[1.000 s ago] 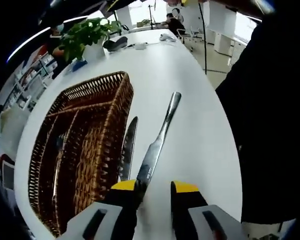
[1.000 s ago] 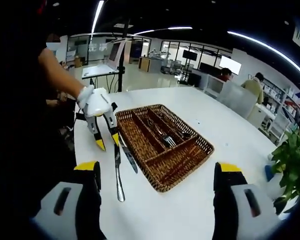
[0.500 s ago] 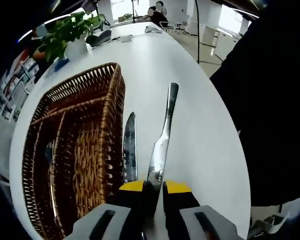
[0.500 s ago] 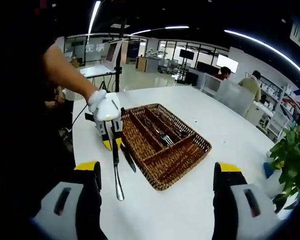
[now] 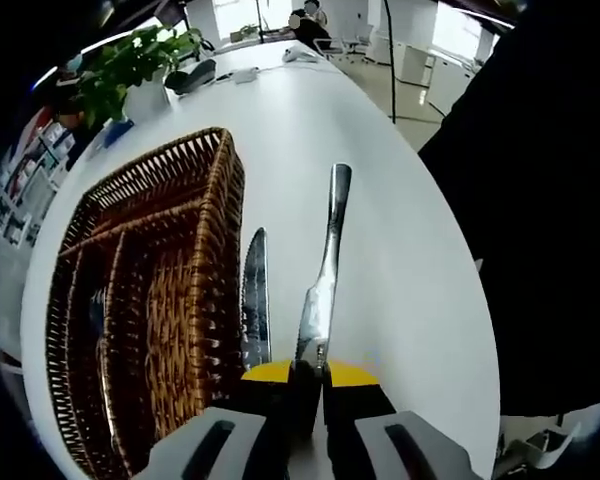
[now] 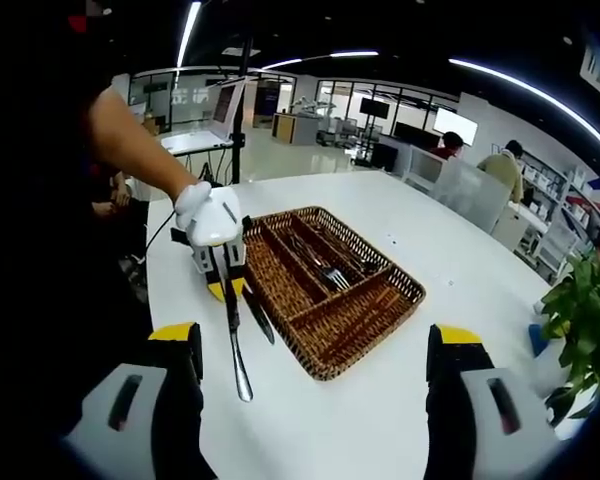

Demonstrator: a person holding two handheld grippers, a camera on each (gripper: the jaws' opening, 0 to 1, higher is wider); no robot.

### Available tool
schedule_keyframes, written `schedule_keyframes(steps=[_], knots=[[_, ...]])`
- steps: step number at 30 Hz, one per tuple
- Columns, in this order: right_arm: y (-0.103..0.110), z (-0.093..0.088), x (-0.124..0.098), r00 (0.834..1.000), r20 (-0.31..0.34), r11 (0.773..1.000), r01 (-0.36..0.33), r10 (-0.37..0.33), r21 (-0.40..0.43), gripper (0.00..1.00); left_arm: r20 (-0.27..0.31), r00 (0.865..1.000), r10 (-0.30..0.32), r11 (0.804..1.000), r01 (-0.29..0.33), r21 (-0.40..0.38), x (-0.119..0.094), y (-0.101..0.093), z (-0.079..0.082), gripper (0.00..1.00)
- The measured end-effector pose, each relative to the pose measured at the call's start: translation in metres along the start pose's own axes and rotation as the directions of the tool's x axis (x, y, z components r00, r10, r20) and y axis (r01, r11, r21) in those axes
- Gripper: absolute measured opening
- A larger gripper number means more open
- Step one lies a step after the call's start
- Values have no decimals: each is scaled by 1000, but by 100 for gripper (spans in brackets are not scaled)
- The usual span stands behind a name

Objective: Arrange the knives, forks, and spoons in their matching storage slots by inserting each utensil handle-first until every utensil is classified and aligned in the correct compartment

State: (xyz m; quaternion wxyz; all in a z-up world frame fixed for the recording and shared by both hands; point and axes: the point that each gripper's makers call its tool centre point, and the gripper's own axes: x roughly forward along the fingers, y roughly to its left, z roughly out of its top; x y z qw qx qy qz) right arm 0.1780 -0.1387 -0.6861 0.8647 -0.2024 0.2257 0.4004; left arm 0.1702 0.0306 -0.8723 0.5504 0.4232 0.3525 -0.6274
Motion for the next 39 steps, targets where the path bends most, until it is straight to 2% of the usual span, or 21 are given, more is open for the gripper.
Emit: schedule_keyframes(steps=[6, 8, 9, 13, 14, 16, 19, 21, 22, 24, 26, 27, 29, 32, 36, 38, 39], knots=[[8, -3, 6, 1000, -11, 1000, -26, 26, -7, 93, -12, 1000, -14, 1000, 14, -7, -5, -6, -1, 8], [11, -5, 8, 999, -18, 999, -39, 38, -8, 89, -16, 1000, -10, 1000, 10, -6, -7, -5, -1, 8], [18, -8, 11, 997, -34, 997, -72, 71, -5, 86, -20, 1000, -6, 1000, 6, -5, -10, -5, 0, 8], [31, -13, 23, 992, -38, 993, -119, 119, -10, 82, -29, 1000, -6, 1000, 5, -3, -14, -7, 0, 8], [41, -18, 32, 986, -40, 987, -159, 159, -3, 80, -32, 999, -3, 1000, 3, 2, -15, -7, 0, 8], [49, -24, 41, 980, -51, 981, -193, 192, 1, 74, -35, 999, -3, 1000, 3, 4, -16, -8, 0, 8], [70, -47, 67, 962, -94, 966, -259, 258, -1, 70, -39, 999, 1, 1000, 0, 7, -17, -8, 0, 8], [79, -59, 83, 958, -76, 961, -275, 276, 31, 70, -39, 999, -1, 1000, 1, 4, -18, -10, 0, 8], [86, -65, 87, 949, -85, 953, -301, 303, 41, 68, -39, 999, 1, 1000, -1, 7, -19, -10, 0, 8], [96, -78, 97, 937, -110, 943, -333, 332, 11, 57, -39, 999, 3, 1000, -3, 6, -21, -10, 1, 8], [106, -90, 105, 920, -143, 930, -366, 365, 18, 54, -41, 999, 6, 1000, -6, 8, -23, -10, 0, 8], [107, -93, 109, 918, -144, 929, -370, 369, 17, 54, -42, 999, 8, 1000, -8, 8, -24, -10, 0, 8], [112, -103, 117, 904, -176, 920, -391, 388, 21, 51, -44, 999, 10, 1000, -9, 9, -25, -10, 0, 8], [116, -106, 126, 898, -181, 914, -406, 400, 4, 46, -45, 999, 12, 1000, -12, 7, -26, -12, 1, 8], [122, -103, 133, 888, -179, 901, -432, 423, -17, 34, -48, 999, 17, 1000, -17, 9, -29, -13, 2, 8], [127, -106, 135, 872, -193, 888, -460, 450, -5, 25, -43, 999, 20, 1000, -20, 22, -31, -15, 4, 8], [128, -106, 136, 872, -192, 887, -462, 451, -16, 24, -43, 999, 21, 1000, -20, 23, -32, -15, 4, 8]])
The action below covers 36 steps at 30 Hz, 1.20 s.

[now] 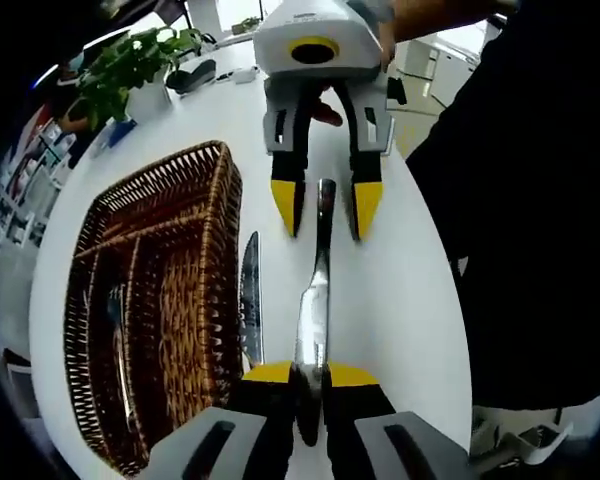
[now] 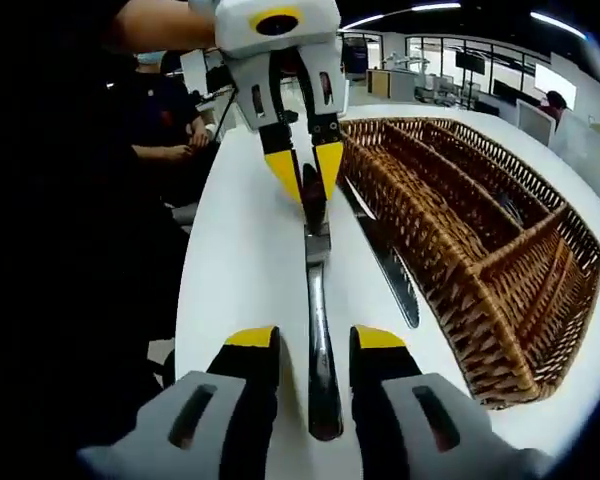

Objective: Arrange the knives, forks, and spoons in their matching storage slots by inserting each utensil handle-first until every utensil is classified and aligned in the correct compartment

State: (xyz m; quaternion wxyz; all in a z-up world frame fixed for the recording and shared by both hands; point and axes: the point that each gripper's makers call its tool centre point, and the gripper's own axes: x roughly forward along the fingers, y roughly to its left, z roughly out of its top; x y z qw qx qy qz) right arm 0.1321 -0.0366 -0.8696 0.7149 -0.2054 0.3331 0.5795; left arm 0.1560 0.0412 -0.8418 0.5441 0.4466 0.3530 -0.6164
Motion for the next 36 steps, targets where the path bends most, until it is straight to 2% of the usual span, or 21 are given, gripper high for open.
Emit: schedule_keyframes(steps=[3, 6, 13, 17, 23, 26, 29, 31, 32, 33, 36], knots=[[2, 0, 4, 1000, -3, 1000, -1, 1, -9, 23, -5, 1000, 3, 1000, -3, 6, -1, 1, 0, 9], [1, 2, 5, 1000, 3, 1000, 0, 0, -31, 17, -10, 1000, 4, 1000, -4, 8, 0, 0, -1, 9], [-4, 7, 11, 999, 8, 996, 40, -40, -82, 13, -5, 1000, 7, 1000, -7, 14, -3, -1, 2, 9], [2, 9, 13, 1000, 15, 992, 25, -23, -122, 8, -3, 1000, 8, 1000, -8, 13, -2, 0, 2, 9], [1, 9, 13, 1000, 7, 993, 23, -22, -112, 6, 1, 1000, 6, 1000, -6, 12, -3, -1, 1, 9], [1, 9, 13, 999, -5, 990, 32, -33, -136, 5, 11, 1000, 6, 1000, -6, 7, -4, -2, 0, 9], [0, 12, 9, 999, -2, 992, 32, -32, -122, 4, 24, 1000, 11, 1000, -11, 12, -6, -3, 0, 9], [-1, 16, 5, 999, -4, 990, 36, -37, -134, 4, 33, 999, 15, 1000, -15, 7, -8, -3, -1, 9], [-5, 20, 3, 998, -4, 983, 57, -59, -175, 4, 37, 999, 20, 1000, -20, 6, -9, -2, -1, 9], [-2, 21, 2, 999, -10, 987, 43, -45, -152, 4, 45, 999, 27, 1000, -27, 1, -11, -1, 0, 10], [-2, 26, -2, 999, -16, 984, 44, -47, -174, 4, 57, 998, 32, 999, -32, -8, -16, -1, 1, 10]])
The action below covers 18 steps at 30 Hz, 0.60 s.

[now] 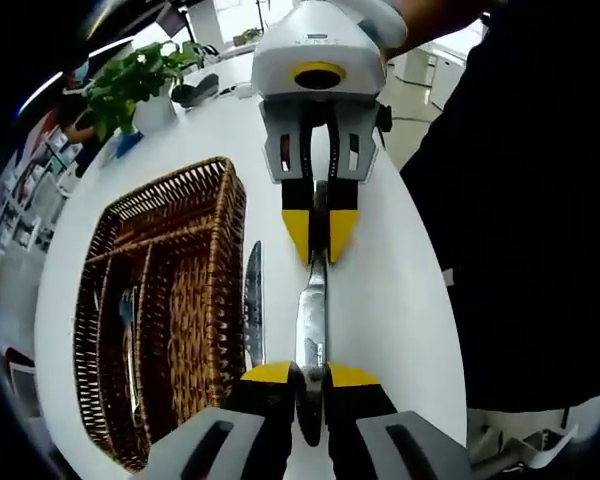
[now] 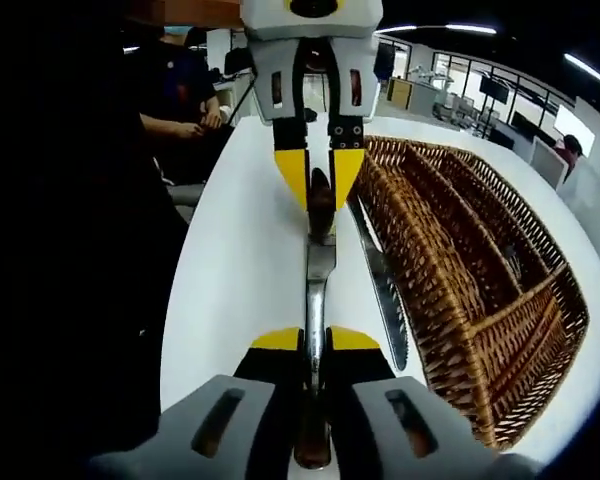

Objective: Arrange the knives, forks, and spoons in their matching storage slots by inserting each utensil handle-first until every utensil is classified and aligned in the correct compartment

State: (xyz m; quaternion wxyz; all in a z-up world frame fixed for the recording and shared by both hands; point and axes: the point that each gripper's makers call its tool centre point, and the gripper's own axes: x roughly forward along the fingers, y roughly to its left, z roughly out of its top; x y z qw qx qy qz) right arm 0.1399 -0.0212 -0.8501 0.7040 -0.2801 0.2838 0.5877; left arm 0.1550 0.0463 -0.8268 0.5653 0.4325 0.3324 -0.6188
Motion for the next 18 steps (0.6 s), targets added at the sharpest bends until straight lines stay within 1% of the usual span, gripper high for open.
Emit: schedule_keyframes(steps=[3, 4, 7, 9, 12, 15, 18], knots=[[-1, 10, -9, 1000, 17, 1000, -2, 2, 19, 4, 21, 999, 25, 1000, -25, 6, -7, 3, 1, 10], [-2, 13, -12, 1000, 20, 1000, 0, 0, 15, 4, 38, 999, 34, 999, -34, 0, -11, 4, 2, 10], [-2, 19, -17, 1000, 25, 1000, -1, 0, 8, 3, 72, 997, 40, 999, -38, -33, -17, 5, 4, 10], [-4, 20, -18, 1000, 22, 1000, 1, -1, 1, 3, 86, 995, 48, 998, -45, -38, -18, 7, 4, 11], [-5, 19, -16, 1000, 19, 1000, -4, 4, 6, 3, 80, 995, 52, 998, -49, -42, -16, 8, 1, 11], [-5, 19, -15, 1000, 18, 1000, -10, 9, 9, 3, 72, 996, 52, 998, -50, -26, -12, 6, 0, 11], [-1, 19, -12, 999, 30, 999, -29, 28, 32, 3, 31, 999, 41, 998, -42, 35, -5, 2, -6, 12]])
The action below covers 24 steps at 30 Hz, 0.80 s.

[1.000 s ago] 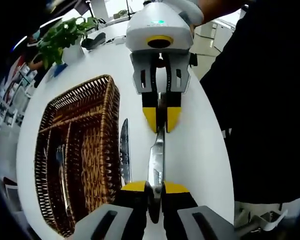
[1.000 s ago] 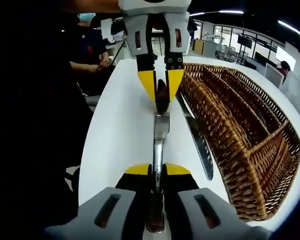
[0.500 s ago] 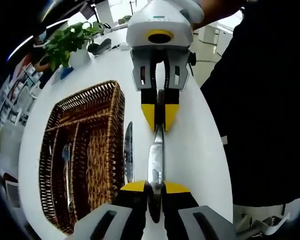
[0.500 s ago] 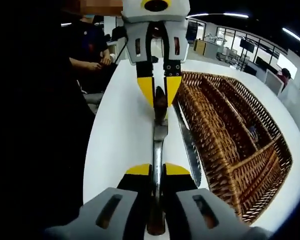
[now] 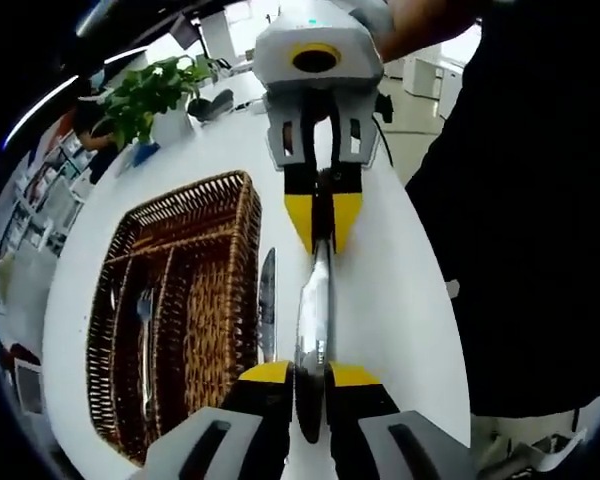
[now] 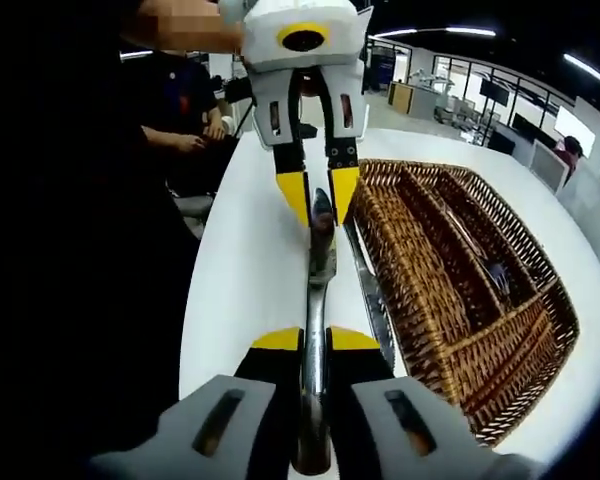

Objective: Arrange the knives, forks, and spoons in their matching storage slots by inserting each utensil handle-first until every utensil is classified and aligned in the correct compartment

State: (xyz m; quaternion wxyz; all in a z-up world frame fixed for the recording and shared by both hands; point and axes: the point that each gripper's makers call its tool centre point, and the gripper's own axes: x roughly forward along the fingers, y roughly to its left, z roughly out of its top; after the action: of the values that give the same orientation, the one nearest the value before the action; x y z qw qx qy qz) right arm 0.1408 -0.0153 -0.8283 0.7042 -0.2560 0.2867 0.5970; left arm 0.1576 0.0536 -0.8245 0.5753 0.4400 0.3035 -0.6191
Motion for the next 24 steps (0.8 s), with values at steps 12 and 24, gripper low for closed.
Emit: schedule_keyframes(steps=[12, 24], knots=[[13, -17, 18, 998, -43, 999, -49, 49, 15, 4, -61, 998, -31, 999, 31, -6, 40, -16, -15, 12], [11, -21, 30, 999, -28, 999, -40, 41, 36, 6, -40, 999, -24, 999, 23, -32, 17, -12, -8, 10]])
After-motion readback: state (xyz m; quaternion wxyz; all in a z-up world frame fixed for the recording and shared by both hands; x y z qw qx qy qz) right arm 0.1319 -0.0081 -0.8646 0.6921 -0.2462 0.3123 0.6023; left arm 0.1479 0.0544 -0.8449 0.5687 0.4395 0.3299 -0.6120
